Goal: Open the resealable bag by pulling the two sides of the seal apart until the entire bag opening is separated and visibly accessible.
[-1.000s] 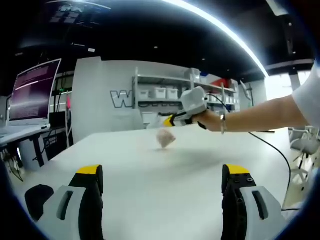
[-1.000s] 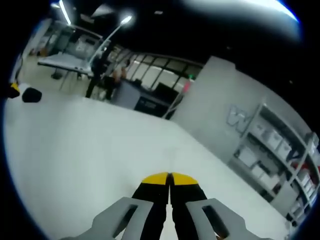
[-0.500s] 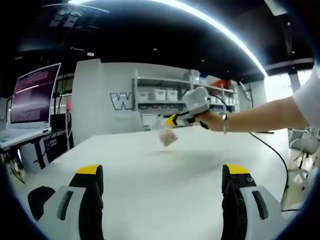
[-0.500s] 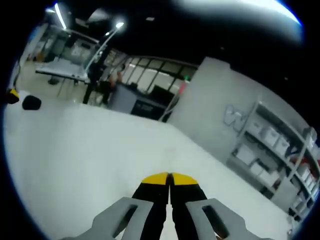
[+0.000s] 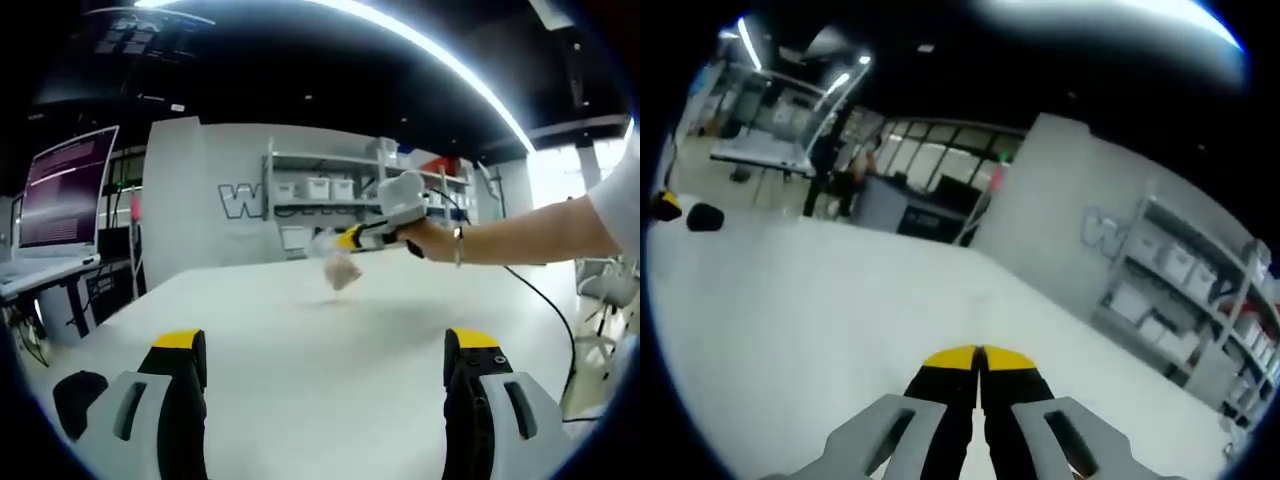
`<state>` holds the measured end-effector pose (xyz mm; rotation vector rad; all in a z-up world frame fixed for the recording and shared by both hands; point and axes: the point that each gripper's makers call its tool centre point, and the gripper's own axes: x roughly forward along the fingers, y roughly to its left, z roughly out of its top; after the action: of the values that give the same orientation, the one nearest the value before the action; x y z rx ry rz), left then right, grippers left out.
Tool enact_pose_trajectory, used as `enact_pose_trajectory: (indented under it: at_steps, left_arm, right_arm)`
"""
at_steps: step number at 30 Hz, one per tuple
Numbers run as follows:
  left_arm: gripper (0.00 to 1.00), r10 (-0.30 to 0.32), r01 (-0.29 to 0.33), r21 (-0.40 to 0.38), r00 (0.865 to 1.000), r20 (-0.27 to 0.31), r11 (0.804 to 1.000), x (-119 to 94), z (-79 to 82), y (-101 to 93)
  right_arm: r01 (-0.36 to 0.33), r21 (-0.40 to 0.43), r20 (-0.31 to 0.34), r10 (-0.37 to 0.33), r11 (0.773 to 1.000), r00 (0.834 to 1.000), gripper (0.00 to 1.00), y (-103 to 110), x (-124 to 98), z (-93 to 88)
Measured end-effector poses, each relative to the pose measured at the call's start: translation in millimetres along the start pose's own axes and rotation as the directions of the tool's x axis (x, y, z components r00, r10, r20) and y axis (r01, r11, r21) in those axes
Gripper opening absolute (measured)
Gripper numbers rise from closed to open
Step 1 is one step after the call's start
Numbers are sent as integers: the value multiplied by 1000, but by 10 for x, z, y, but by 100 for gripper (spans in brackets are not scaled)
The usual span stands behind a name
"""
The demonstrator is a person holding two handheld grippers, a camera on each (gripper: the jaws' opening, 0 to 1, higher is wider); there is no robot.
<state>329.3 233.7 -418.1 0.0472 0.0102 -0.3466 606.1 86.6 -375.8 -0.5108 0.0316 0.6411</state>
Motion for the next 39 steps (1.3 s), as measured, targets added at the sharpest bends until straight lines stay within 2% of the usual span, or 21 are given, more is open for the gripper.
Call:
enact_pose_trajectory:
  at_steps: [14,23,32,39]
  left_arm:
    - [97,-9,9,11,1000,3,1000,-7,48,-100]
    - [97,-17,17,16,1000,4,1000,-25,75,-170]
    - [96,-19,19,18,1000,7,1000,-42,95,-209]
    - [96,-23,23,22,1000,12,999,-51,132,-241]
  right_arm:
    - [15,19,24,-15,1000,1000,0,-73,-207,8]
    - [15,24,38,-16,1000,999,0,-47,-375,20]
    - [33,31,23,-34,999,999,0,-86,-489,-103]
    - [39,17,35,-39,999,999,0,-75,-642,-75]
